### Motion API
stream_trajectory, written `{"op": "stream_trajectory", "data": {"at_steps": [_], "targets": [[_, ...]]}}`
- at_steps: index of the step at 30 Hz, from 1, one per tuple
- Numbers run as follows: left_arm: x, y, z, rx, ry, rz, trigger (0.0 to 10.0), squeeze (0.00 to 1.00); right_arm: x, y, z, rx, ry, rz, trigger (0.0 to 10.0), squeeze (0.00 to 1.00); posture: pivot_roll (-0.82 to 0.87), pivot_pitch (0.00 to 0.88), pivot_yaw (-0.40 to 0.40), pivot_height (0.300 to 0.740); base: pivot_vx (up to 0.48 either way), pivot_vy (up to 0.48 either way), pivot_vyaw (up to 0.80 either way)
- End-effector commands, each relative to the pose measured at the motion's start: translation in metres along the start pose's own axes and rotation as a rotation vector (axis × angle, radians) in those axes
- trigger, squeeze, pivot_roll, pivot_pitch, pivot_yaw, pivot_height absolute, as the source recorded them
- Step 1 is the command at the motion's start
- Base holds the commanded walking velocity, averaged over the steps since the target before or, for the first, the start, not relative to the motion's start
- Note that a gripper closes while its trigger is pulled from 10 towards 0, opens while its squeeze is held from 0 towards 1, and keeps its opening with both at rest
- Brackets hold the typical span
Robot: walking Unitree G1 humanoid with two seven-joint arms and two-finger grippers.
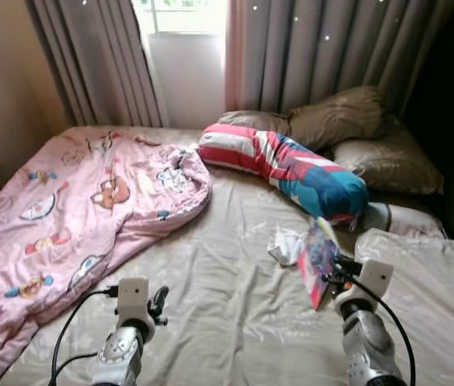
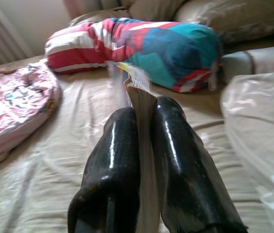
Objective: Clean up the room
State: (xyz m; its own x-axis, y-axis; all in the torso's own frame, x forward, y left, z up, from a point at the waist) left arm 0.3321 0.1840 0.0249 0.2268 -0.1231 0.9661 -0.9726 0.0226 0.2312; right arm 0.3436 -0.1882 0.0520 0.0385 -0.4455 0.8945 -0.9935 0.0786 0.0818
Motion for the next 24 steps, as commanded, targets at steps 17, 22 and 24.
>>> {"op": "stream_trajectory", "data": {"at_steps": [17,22,24], "targets": [[-0.0046,0.0015,0.0007,0.003,-0.007,-0.022,10.0,0.0,0.0069,-0.0023,-0.0022,0.02,0.014,0.025,10.0,0.0,-0.1,0.034,0.023,0.74,0.0,-0.087,-0.44],[-0.0049,0.0017,0.0011,0.001,-0.008,-0.023,10.0,0.0,0.0064,-0.0021,-0.0029,0.024,0.009,0.025,10.0,0.0,-0.1,0.034,0.025,0.74,0.0,0.0,0.0],[-0.0048,0.0017,0.0012,-0.001,-0.009,-0.022,10.0,0.0,0.0064,-0.002,-0.0035,0.027,0.008,0.027,10.0,0.0,-0.1,0.035,0.026,0.74,0.0,0.0,0.0]]}}
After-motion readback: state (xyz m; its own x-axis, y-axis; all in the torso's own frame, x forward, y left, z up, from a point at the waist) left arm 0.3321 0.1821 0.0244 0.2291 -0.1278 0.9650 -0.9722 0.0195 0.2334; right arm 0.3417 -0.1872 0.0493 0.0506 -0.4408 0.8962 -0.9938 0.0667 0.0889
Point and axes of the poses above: a point about 5 cm out from each wrist's last joint towards the gripper, its own y axis pointing back from the gripper into the wrist, its own x axis along the axis of the wrist's last joint, z = x × y, the point moved 2 cm from there along -y, pointing out of the wrist towards the gripper, and after that the axes turned 10 degrees about -y, right-handed, at the moved point
